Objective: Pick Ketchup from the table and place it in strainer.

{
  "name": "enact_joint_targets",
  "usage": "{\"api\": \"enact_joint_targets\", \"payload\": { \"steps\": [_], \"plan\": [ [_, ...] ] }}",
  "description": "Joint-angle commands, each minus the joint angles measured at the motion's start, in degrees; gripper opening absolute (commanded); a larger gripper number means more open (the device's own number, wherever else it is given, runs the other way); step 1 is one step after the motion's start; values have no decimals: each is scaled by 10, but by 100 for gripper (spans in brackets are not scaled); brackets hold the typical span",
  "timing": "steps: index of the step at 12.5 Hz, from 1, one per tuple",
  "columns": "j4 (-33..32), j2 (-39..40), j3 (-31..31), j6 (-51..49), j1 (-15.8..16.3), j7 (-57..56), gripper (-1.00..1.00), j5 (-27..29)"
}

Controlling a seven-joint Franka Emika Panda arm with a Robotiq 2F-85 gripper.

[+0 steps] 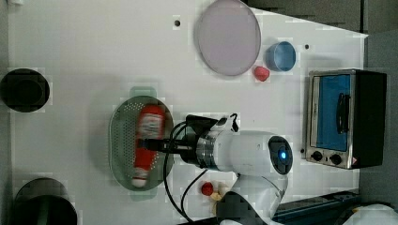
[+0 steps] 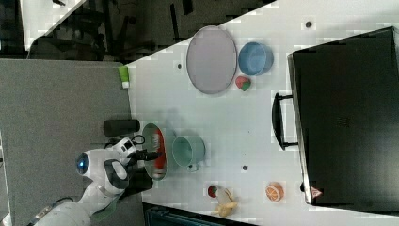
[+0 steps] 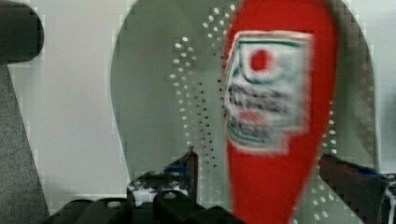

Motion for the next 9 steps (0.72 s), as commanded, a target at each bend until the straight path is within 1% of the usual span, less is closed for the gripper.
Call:
{"api": "enact_joint_targets", "payload": {
  "steps": [1, 3, 5, 7, 9],
  "plan": [
    [11, -43, 3, 14, 1, 35, 100, 3],
    [11, -79, 0, -3, -20, 43, 100, 10],
    [12, -125, -3, -40, -55, 43, 100, 10],
    [13, -177, -22, -104, -94, 43, 100, 10],
    [24, -231, -56, -173, -127, 43, 100, 10]
  ]
}}
